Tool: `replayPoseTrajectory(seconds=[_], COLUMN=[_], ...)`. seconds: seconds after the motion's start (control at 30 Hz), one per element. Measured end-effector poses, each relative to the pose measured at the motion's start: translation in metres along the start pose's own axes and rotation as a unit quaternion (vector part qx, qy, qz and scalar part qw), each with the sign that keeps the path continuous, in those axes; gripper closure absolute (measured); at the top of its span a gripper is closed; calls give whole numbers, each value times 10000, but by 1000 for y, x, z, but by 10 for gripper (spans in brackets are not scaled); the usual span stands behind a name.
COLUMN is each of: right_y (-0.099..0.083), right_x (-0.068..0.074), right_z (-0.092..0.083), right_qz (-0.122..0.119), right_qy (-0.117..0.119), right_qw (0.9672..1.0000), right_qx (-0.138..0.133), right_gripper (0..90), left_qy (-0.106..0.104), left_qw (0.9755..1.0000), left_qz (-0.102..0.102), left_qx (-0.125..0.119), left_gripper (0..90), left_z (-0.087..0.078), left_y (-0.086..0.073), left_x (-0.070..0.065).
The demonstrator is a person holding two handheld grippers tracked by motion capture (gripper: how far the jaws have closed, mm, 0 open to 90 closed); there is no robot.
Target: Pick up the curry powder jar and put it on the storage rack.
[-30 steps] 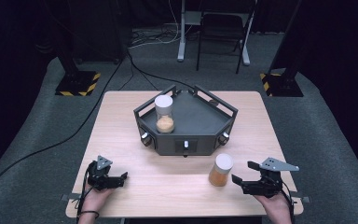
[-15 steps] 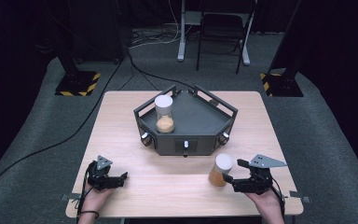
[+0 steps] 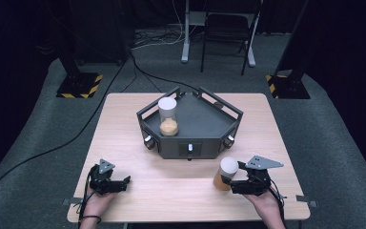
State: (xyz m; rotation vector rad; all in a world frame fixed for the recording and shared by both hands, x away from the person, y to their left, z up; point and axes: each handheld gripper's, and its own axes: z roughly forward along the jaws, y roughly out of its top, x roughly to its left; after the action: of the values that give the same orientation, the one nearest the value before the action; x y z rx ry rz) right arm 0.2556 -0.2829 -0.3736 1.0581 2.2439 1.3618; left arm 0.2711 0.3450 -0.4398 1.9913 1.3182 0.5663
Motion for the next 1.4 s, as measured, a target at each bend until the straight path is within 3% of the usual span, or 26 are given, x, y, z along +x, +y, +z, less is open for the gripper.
replayPoseTrajectory(seconds=[0.37, 0.67, 1.4], right_y=[5, 13, 49], right_x=[4, 4, 5], right_z=[10, 9, -15], right_qz=[-192, -239, -468], right_qy=[-173, -165, -368], right_qw=[9996, 9993, 9981], right_qx=[109, 255, 175], right_gripper=[324, 328, 328], left_qy=[-1, 0, 2], left_qw=[10000, 10000, 10000], left_qz=[1, 0, 5], left_qx=[0, -1, 0], left_gripper=[57, 56, 57], left_z=[0, 0, 0], left_y=[0, 0, 0], left_x=[0, 0, 0])
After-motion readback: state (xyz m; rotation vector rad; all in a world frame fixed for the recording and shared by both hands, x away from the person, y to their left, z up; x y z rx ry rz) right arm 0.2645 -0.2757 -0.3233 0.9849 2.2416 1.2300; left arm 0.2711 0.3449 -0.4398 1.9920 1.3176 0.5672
